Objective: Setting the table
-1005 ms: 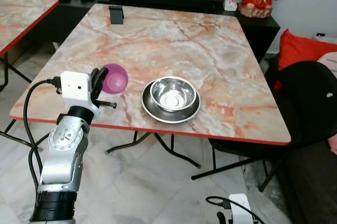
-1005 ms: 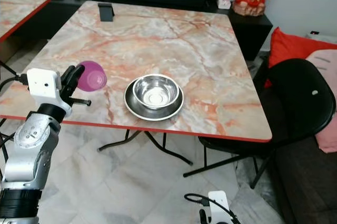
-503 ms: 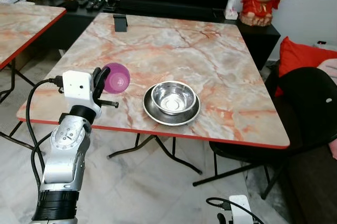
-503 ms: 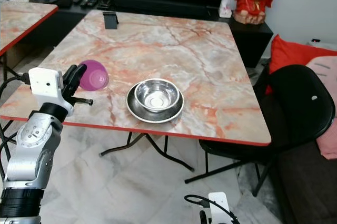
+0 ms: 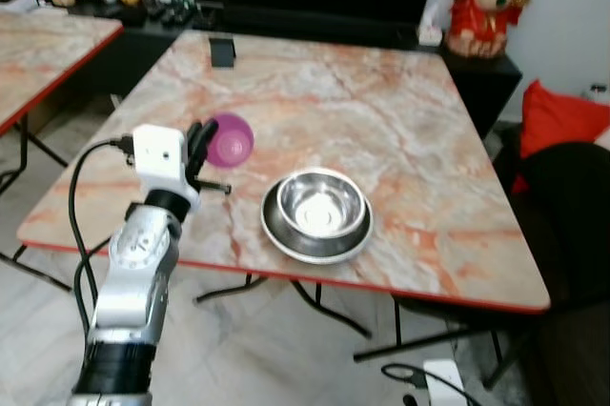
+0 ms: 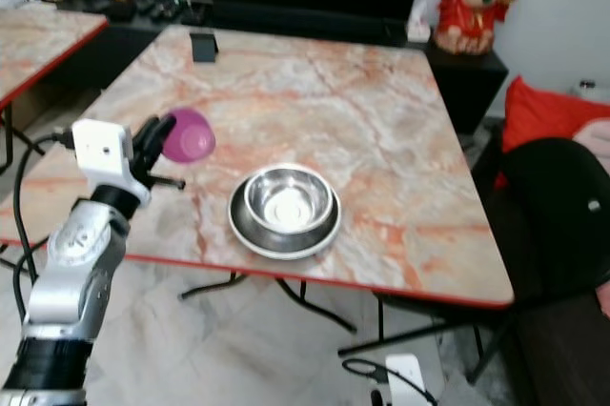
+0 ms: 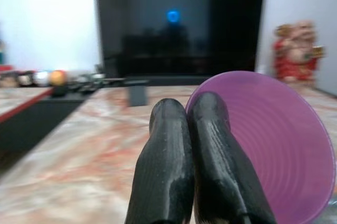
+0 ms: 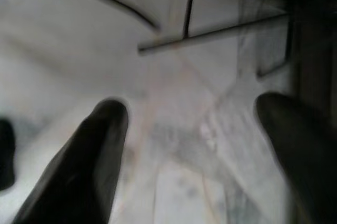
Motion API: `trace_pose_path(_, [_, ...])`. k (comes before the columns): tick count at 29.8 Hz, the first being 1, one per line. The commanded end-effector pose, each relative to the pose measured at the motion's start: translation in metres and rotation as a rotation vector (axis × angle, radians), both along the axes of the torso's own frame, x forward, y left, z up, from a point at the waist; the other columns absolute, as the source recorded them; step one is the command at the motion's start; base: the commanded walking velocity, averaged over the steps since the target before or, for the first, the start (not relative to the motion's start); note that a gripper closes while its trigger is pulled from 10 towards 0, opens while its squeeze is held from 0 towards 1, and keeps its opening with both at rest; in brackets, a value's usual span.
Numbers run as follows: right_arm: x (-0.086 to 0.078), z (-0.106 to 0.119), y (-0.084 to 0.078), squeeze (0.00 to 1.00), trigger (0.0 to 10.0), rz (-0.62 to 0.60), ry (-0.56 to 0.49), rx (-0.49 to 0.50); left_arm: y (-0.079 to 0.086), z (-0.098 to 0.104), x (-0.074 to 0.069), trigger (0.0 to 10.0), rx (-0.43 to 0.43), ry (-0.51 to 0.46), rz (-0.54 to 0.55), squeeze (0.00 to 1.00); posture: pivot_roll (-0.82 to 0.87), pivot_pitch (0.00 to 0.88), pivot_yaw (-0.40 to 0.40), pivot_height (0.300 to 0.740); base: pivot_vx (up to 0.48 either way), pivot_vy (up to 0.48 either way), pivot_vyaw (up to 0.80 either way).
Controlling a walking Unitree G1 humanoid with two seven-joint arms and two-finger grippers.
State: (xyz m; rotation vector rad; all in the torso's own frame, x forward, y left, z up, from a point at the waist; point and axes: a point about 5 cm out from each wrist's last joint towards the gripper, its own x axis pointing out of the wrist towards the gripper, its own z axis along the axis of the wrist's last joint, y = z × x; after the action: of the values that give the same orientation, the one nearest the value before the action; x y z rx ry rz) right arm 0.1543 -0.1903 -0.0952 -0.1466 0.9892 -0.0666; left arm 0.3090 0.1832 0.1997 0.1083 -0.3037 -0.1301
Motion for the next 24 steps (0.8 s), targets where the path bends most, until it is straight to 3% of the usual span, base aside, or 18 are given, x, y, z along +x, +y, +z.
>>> trace_pose_path(1, [0.001, 0.000, 0.002, 0.00, 10.0, 0.002, -0.003, 0.006, -0.001, 0.003, 0.001, 10.0, -0.006, -0.005, 0.000, 0.00, 0.00, 0.000, -0.079, 0.740, 0.296, 0.000, 0.00])
trace_pose_path(5, [0.002, 0.000, 0.001, 0.00, 10.0, 0.003, -0.004, 0.005, -0.001, 0.006, 0.003, 10.0, -0.006, -0.009, -0.006, 0.00, 0.00, 0.000, -0.079, 0.740, 0.298, 0.000, 0.00])
trace_pose_path(16, [0.003, 0.001, 0.001, 0.00, 10.0, 0.008, -0.005, 0.003, -0.007, 0.010, 0.010, 10.0, -0.072, 0.012, -0.061, 0.00, 0.00, 0.000, -0.089, 0.740, 0.000, 0.000, 0.00])
trace_pose_path(20, [0.003, 0.001, 0.000, 0.00, 10.0, 0.011, -0.004, 0.003, -0.015, 0.019, 0.023, 10.0, -0.119, 0.012, -0.094, 0.00, 0.01, 0.000, -0.100, 0.740, 0.000, 0.000, 0.00])
trace_pose_path(24, [0.003, 0.001, 0.000, 0.00, 10.0, 0.014, -0.003, 0.003, -0.019, 0.025, 0.043, 10.0, -0.188, 0.091, -0.101, 0.00, 0.00, 0.000, -0.104, 0.740, 0.000, 0.000, 0.00])
